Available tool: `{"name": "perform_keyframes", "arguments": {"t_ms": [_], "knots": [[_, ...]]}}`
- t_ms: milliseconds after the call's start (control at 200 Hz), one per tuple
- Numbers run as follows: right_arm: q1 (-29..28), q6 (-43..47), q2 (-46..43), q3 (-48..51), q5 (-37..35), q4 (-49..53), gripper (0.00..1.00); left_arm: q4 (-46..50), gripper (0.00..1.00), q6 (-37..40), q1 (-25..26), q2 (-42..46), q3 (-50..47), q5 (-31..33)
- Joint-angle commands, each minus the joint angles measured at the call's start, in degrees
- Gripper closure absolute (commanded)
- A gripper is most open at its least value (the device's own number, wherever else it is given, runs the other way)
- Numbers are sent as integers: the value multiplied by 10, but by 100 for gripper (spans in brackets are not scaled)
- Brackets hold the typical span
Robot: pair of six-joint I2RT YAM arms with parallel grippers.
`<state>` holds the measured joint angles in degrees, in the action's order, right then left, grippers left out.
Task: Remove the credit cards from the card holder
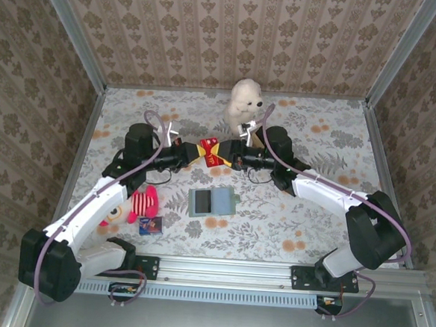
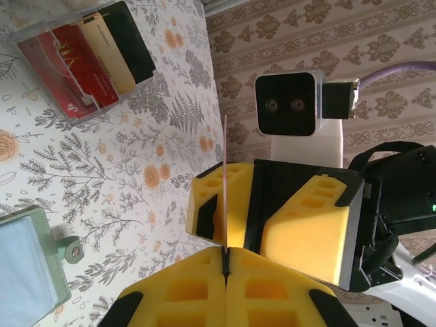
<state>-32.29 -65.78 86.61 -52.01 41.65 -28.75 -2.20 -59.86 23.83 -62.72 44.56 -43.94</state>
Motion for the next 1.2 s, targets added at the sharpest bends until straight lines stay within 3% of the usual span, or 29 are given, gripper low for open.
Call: {"name": "perform_keyframes", "arguments": {"t_ms": [0,175,260,330,370,425,555,675,910,1195], "knots": [[2,-17,-24,14,8,-36,64,-30,100,-14,-5,6,-12,-19],[7,-14,-36,27,-6,-29,92,-14,100,-1,-7,7,-15,-21],[16,17,-56,27,-16,12,100,31,100,27,-8,3,-7,-3],[24,77,-84,16,-38,90,100,94,74,60,-9,-3,7,34],[29,119,-98,6,-55,141,100,138,54,79,-10,-10,19,64],[36,179,-110,-9,-77,206,100,188,37,94,-13,-22,32,122],[57,317,-102,-77,-126,370,100,268,22,145,-28,-68,59,206],[60,430,-77,-148,-221,494,100,278,10,187,-54,-109,58,240],[64,563,-16,-202,-356,549,100,279,2,242,-99,-149,58,261],[67,641,124,-300,-376,592,100,294,0,258,-116,-134,55,265]]}}
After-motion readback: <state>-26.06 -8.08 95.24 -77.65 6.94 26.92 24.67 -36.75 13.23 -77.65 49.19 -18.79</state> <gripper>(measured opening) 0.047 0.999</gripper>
